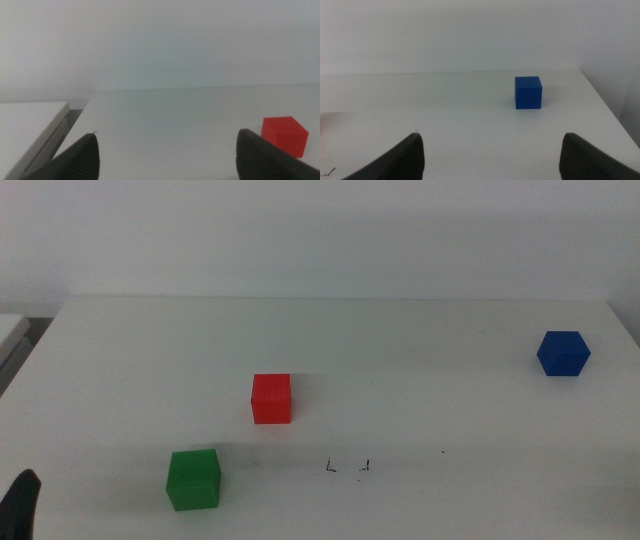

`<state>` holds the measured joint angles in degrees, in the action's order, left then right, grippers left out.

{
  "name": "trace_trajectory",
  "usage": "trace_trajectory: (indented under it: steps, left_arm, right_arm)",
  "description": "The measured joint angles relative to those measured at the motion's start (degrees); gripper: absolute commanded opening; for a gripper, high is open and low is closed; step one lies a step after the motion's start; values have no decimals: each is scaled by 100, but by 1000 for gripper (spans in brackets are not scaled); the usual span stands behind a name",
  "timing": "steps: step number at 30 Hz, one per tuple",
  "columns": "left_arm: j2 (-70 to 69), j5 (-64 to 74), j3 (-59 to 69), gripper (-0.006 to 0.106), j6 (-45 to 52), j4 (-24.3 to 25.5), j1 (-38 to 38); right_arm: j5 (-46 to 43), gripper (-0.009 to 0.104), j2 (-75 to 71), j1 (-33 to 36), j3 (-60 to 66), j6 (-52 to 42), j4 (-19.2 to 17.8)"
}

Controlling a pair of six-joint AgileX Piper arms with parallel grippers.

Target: Stack red cubes first, then green, then blue cubes in a specific spot.

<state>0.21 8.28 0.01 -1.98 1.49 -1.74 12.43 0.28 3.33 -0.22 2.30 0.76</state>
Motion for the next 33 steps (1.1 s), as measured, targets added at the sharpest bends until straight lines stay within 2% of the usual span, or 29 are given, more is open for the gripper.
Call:
trace_trajectory:
  steps: [5, 7, 13, 18, 20, 23, 27, 30, 33]
  left_arm:
    - [28, -4, -25, 94, 47, 11, 0]
    - [447, 287, -380, 94, 47, 11, 0]
    - [3119, 2260, -2812, 94, 47, -252, 0]
    - [5361, 3860, -4798, 94, 47, -819, -46]
    - [6166, 4283, -5464, 94, 47, -864, -264]
    - [7270, 4601, -6389, 94, -161, -601, -874]
    - [8587, 4820, -7573, 94, -1202, -227, -1775]
    - [9370, 5231, -8246, 94, -1822, -200, -2173]
    - [9961, 5437, -8693, 94, -2044, -212, -2375]
  right_arm:
    - [0, 93, 0, 0, 0, 0, 0]
    - [0, 93, 0, 0, 0, 0, 0]
    - [0, 93, 0, 0, 0, 0, 0]
    - [0, 93, 0, 0, 0, 0, 0]
    - [0, 93, 0, 0, 0, 0, 0]
    - [0, 93, 0, 0, 0, 0, 0]
    - [0, 93, 0, 0, 0, 0, 0]
    - [0, 93, 0, 0, 0, 0, 0]
    - [0, 93, 0, 0, 0, 0, 0]
